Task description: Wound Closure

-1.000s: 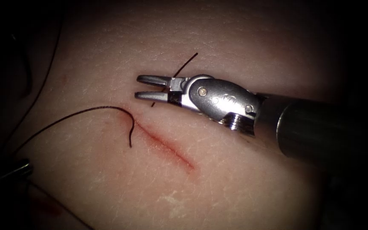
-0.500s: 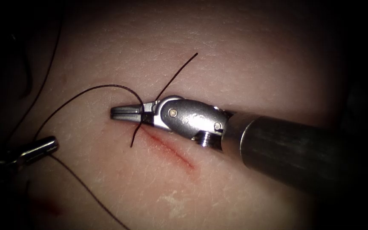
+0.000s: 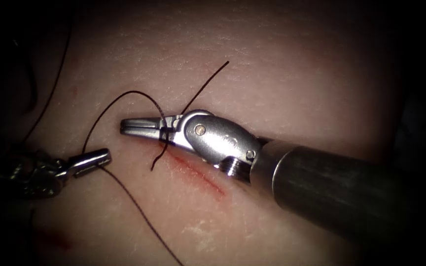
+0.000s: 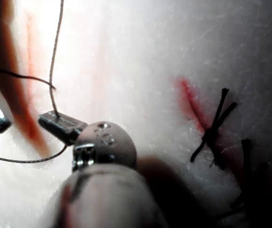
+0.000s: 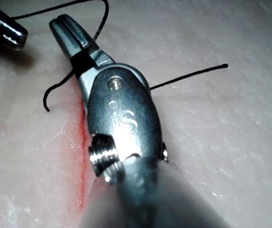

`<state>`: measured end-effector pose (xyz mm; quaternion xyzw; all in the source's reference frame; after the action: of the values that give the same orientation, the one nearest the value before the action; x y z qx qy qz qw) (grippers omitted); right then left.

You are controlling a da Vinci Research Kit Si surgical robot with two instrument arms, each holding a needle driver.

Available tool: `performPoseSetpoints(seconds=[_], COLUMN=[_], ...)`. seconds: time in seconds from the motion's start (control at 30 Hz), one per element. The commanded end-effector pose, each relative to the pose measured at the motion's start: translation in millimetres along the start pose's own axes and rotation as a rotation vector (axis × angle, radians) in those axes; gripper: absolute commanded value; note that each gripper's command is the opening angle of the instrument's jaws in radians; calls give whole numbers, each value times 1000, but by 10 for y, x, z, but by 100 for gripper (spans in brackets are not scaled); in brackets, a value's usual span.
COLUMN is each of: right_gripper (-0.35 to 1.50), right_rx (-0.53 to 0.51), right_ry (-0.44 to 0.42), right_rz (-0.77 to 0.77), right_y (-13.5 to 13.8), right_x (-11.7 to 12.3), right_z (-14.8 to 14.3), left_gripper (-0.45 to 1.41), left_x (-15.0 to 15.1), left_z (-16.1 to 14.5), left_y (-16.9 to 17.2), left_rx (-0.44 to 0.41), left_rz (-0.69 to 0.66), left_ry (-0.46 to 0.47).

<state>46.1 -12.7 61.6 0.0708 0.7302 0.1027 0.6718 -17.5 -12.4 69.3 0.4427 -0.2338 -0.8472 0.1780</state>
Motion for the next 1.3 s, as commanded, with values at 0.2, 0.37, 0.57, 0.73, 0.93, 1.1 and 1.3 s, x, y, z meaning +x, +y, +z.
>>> performPoseSetpoints(seconds=[0.2, 0.37, 0.57, 0.73, 0.93, 1.1, 1.3], right_gripper=[-35, -35, 15, 94, 108, 111, 106], right_rx=[-12, -23, -63, -81, -53, -36, -11], right_ry=[19, 25, -3, -66, -117, -133, -156], right_rz=[15, 11, 5, 7, 5, 8, 2], right_y=[-8, -9, -7, -2, -8, -14, -21], right_x=[-4, -6, -15, -20, -19, -19, -22], right_z=[27, 38, 45, 46, 46, 43, 42], left_gripper=[-45, -45, -45, -45, -45, -45, -45], left_x=[11, 21, 36, 46, 47, 36, 34], left_z=[18, 21, 17, 8, -5, -9, -11], left_y=[7, 4, -7, -19, -42, -59, -75], left_rx=[-28, -48, -66, -63, -18, 4, 30], left_rz=[0, 0, 96, 157, 152, 153, 140], left_ry=[23, 39, 121, 197, 333, 389, 368])
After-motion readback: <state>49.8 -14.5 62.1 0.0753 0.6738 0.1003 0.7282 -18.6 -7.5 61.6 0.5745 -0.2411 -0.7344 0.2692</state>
